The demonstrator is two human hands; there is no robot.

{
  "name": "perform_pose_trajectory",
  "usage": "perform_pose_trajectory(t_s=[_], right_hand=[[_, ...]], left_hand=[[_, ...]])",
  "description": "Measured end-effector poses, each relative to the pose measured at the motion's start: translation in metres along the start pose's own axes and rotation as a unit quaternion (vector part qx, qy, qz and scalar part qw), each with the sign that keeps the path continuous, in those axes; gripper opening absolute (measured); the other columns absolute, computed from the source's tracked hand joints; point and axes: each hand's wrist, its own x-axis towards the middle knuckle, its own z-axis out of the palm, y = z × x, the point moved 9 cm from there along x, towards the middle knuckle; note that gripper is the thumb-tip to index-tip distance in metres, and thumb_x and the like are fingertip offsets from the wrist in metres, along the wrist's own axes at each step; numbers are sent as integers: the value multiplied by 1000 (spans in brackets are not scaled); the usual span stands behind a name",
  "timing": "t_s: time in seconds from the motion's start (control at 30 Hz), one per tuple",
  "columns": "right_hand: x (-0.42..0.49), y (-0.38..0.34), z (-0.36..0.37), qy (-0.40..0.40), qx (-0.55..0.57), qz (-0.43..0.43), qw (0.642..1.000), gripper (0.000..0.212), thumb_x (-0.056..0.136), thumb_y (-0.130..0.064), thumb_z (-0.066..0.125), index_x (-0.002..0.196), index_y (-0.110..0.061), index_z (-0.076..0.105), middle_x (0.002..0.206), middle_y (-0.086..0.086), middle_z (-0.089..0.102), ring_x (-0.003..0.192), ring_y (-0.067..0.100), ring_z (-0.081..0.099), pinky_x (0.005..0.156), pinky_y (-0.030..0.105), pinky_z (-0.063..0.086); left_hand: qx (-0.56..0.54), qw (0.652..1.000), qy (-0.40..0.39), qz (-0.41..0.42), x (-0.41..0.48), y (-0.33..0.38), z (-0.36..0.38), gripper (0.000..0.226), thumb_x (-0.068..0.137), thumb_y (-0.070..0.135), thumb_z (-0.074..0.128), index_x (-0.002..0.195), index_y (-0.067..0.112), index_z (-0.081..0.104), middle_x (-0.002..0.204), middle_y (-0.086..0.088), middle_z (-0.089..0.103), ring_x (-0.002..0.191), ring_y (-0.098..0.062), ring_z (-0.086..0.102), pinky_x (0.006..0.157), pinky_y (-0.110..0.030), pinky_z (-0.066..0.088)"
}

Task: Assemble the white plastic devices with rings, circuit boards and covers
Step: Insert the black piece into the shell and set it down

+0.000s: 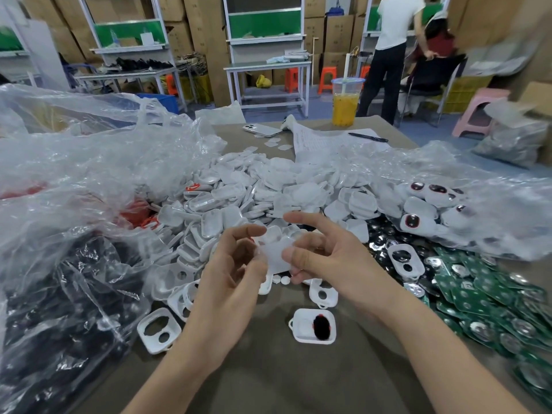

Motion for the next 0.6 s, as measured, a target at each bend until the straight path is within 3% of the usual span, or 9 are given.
perform_pose_trajectory(t_s=[0.07,0.17,0.27,0.4,0.6], right_hand=[[0,0,-4,11,26,9,1000,40,89,-11,75,123,-28,65,80,1,66,71,14,69,69,29,60],[0,-1,-10,22,35,25,999,37,84,-24,77,120,-25,68,81,-2,69,74,16,69,70,33,61],[-3,3,-3,1,42,50,998,27,79,-35,76,103,-22,77,80,1,71,71,14,69,63,26,59],[-5,7,1,-13,25,58,998,24,88,-30,74,92,-7,75,70,2,68,59,11,64,54,22,54],[-3,5,-1,-11,31,50,998,24,93,-28,69,89,-4,74,69,0,67,56,9,62,50,22,52]], left_hand=[[-9,1000,9,7,0,0,-4,28,91,26,55,113,42,62,83,6,58,70,-13,54,68,-29,49],[-4,1000,24,15,3,0,-11,27,90,27,57,113,41,64,84,6,58,69,-12,56,71,-34,48],[14,1000,13,24,2,3,-8,28,91,30,57,116,39,64,86,5,59,73,-16,56,72,-40,51],[41,999,2,30,-1,4,-2,31,91,27,56,116,44,63,89,8,60,78,-25,58,75,-41,52],[62,998,-5,29,-1,5,-1,32,92,29,56,117,48,61,92,6,59,77,-25,59,75,-41,52]])
